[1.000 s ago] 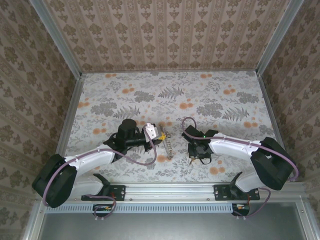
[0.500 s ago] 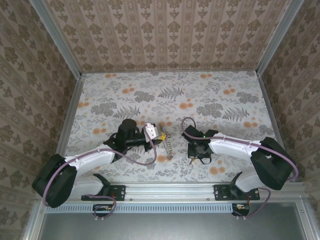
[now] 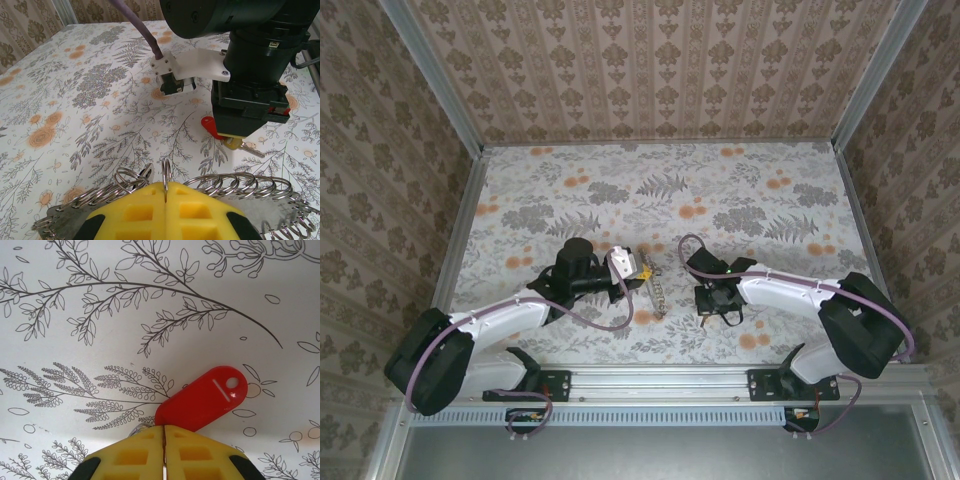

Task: Put the keys on the keyring

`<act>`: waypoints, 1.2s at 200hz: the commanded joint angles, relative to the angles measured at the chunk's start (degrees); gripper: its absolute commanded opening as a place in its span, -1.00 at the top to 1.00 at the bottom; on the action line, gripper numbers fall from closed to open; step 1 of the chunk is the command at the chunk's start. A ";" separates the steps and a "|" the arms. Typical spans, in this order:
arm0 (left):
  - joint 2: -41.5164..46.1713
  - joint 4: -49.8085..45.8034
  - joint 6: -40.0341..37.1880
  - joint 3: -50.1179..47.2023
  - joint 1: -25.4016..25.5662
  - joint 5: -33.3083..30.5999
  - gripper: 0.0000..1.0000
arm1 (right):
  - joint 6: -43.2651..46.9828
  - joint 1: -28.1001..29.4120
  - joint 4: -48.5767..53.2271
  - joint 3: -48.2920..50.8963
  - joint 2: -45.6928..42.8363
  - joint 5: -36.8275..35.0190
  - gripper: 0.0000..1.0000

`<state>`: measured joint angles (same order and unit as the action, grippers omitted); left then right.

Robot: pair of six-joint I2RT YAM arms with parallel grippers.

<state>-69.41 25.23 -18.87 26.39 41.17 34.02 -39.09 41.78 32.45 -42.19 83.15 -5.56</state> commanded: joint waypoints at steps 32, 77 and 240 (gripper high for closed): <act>0.85 -0.10 -0.05 1.46 0.20 0.84 1.00 | -0.11 -0.20 0.60 -0.34 0.83 0.68 0.74; 0.85 -0.06 -0.08 1.46 0.40 0.81 1.00 | -0.36 -0.18 0.51 -0.34 0.49 0.53 0.83; 0.77 -0.50 -0.37 1.93 0.56 1.48 1.00 | 46.09 -1.29 -21.76 14.74 -42.42 23.63 1.00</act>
<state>-69.36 23.90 -18.87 26.39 41.28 34.06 -2.42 40.71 13.63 -28.29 42.30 16.27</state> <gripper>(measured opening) 0.042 0.067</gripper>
